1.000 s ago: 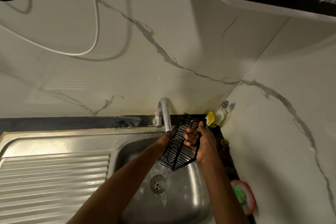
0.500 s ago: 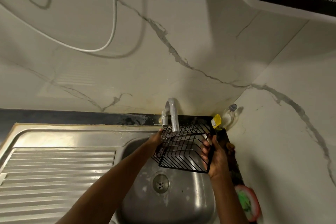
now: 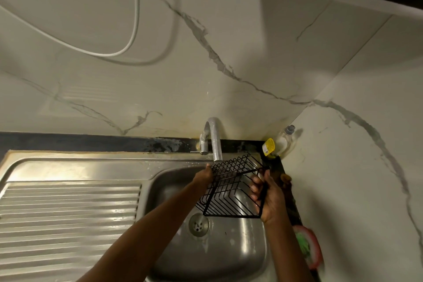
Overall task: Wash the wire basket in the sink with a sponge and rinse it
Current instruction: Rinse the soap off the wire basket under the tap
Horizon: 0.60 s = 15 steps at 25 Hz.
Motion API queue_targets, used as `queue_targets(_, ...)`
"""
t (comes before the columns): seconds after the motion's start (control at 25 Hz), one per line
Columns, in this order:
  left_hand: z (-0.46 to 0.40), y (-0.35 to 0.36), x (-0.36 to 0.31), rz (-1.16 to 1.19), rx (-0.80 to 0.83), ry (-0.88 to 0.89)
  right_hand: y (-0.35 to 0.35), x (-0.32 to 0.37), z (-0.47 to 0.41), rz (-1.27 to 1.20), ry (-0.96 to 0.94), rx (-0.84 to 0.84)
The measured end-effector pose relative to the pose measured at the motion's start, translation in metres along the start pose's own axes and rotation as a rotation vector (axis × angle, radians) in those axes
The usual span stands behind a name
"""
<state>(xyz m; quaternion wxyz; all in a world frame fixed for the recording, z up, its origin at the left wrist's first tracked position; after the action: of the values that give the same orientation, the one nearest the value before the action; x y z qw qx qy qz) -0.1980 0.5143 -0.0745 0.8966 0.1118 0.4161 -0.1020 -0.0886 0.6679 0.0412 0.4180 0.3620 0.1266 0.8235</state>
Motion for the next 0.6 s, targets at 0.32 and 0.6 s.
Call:
queue_targets(0.32, -0.013, 0.006, -0.035, 0.008, 0.144, 0.002, 0.059, -0.027, -0.018, 0.195, -0.114, -0.188)
queue_targets(0.6, 0.057, -0.009, -0.073, 0.024, 0.184, 0.129, 0.067, -0.035, -0.057, 0.217, -0.069, -0.292)
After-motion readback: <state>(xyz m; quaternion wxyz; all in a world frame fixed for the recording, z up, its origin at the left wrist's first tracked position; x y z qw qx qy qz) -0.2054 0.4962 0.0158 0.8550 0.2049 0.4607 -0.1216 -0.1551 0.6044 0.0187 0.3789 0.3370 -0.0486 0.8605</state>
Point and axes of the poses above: each hand's wrist, its own z-axis away from the middle knuckle, its own y-axis out of the palm, x = y × z, the point moved 4 cm from there along -z, towards the middle knuckle, and after that the axes turned 13 degrees about y, right-handed, at the moved point
